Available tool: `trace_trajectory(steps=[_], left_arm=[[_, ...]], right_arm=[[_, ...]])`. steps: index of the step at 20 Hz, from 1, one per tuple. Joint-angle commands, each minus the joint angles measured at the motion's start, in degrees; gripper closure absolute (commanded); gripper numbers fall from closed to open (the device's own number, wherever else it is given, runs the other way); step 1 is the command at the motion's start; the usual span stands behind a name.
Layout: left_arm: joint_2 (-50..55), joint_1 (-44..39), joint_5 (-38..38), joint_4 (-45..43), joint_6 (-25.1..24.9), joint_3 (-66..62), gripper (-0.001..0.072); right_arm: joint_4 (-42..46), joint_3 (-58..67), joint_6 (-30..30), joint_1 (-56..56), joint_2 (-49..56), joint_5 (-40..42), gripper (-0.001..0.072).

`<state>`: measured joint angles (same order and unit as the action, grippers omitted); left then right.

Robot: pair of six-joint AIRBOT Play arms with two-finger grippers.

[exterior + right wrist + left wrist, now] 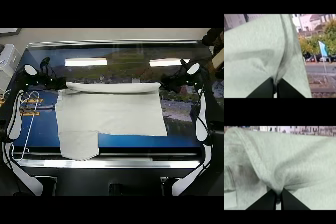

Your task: Fold the clothes and pants, and hang the long-sleeved shirts on hangers.

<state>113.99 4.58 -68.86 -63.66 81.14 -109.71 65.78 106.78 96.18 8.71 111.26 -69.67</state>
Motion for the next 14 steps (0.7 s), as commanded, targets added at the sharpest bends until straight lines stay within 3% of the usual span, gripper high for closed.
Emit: trace_trajectory(steps=[1, 5, 12, 13, 14], left_arm=[[0.31, 0.35, -11.39, 0.02, -0.37, -0.11, 0.0691], [0.35, 0.35, -17.33, -0.28, -0.17, -0.11, 0.0691], [1.09, -0.07, -17.73, -4.52, 1.33, -0.09, 0.0688], [1.44, -0.39, -17.66, -4.52, 1.33, -0.09, 0.0659], [1.88, -0.68, -17.66, -4.48, 1.38, -0.11, 0.055]], right_arm=[[4.26, -0.02, 0.0, -0.04, 0.31, -10.08, 0.0679], [5.64, -0.02, 0.04, -0.04, 0.35, -11.47, 0.0679], [5.73, -0.04, 0.48, -0.04, 3.19, -14.4, 0.0677], [5.86, -0.02, 0.5, -0.04, 3.58, -14.1, 0.0662], [5.88, -0.02, 0.61, -0.02, 3.82, -13.7, 0.0569]])
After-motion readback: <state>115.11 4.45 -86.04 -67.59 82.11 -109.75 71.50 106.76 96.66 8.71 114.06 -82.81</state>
